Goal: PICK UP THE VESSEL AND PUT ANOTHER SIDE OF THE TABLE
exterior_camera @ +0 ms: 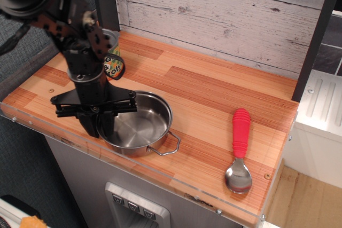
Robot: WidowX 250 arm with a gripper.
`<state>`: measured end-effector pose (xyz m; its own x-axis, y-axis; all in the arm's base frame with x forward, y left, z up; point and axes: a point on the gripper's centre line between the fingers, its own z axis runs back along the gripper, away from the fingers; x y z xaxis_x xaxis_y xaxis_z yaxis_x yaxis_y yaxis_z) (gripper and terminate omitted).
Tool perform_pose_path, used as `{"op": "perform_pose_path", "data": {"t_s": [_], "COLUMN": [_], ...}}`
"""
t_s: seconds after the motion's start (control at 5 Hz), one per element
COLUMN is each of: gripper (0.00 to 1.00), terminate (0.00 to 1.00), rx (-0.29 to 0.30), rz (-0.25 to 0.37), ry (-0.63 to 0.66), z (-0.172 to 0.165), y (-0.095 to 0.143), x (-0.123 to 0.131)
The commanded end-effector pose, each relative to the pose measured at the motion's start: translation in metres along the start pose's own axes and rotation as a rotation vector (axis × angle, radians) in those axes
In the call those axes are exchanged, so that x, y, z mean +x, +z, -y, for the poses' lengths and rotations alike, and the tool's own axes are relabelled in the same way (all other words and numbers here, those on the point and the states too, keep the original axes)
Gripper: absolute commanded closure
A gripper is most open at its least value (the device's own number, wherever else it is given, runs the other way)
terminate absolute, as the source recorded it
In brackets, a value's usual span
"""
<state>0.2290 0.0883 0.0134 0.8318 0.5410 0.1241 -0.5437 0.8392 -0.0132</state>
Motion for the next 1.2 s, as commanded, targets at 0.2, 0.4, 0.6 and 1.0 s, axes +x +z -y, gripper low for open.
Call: {"op": "perform_pose_path", "data": {"t_s": [0.2, 0.4, 0.6, 1.0], "gripper": [1.0, 1.0, 1.0, 1.0], "terminate": [0.0, 0.0, 0.0, 0.0], "rx": [-0.081, -0.066, -0.06, -0.076], "rz": [0.059, 0.071, 0.072, 0.105], "ry": [0.032, 0.05, 0.068, 0.148], "z": [0.008, 0.023, 0.037, 0.073], "y": [0.038, 0.044, 0.045, 0.037], "x": [0.013, 0.027, 0.045, 0.072]}}
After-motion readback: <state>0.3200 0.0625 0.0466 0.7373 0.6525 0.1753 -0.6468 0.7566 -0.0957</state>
